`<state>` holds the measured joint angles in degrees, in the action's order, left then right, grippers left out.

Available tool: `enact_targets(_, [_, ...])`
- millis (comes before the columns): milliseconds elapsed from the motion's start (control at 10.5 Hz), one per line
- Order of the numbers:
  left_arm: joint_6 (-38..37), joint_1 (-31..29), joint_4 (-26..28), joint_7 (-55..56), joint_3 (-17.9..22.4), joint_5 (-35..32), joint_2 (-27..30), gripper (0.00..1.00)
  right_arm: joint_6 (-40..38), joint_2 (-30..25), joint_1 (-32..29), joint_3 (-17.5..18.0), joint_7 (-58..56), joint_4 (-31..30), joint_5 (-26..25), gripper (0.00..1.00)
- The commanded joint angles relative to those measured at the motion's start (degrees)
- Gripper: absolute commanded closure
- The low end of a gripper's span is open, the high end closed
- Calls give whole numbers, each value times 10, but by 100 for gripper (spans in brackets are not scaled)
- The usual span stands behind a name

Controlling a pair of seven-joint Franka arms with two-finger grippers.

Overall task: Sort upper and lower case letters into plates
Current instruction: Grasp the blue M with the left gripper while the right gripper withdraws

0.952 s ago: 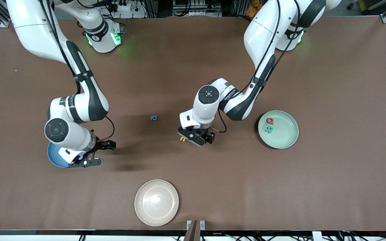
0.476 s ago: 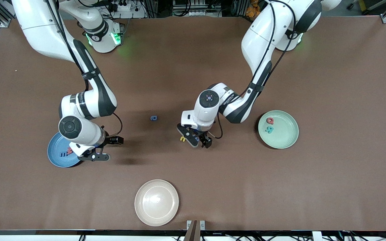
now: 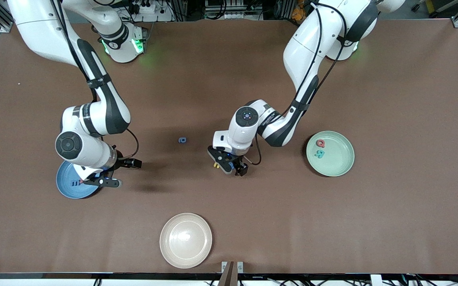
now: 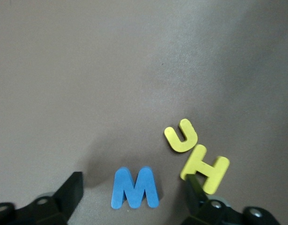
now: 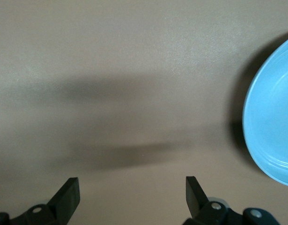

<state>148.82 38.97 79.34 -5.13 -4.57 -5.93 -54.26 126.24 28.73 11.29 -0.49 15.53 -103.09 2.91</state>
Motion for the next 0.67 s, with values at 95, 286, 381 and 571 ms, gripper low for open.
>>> enact_targets(95, [4, -3, -9, -21, 3, -12, -8, 15, 7, -16, -4, 4, 4, -15, 8, 0])
enact_targets(286, [3, -6, -9, -28, 6, -11, -8, 18, 8, -12, -3, 4, 3, -12, 8, 0])
enact_targets(381, [4, -11, -9, -27, 6, -8, -8, 18, 8, -12, -1, 4, 3, -12, 8, 0])
enact_targets(571, [4, -11, -9, -22, 6, -7, -10, 18, 8, -11, 0, 4, 3, -11, 8, 0])
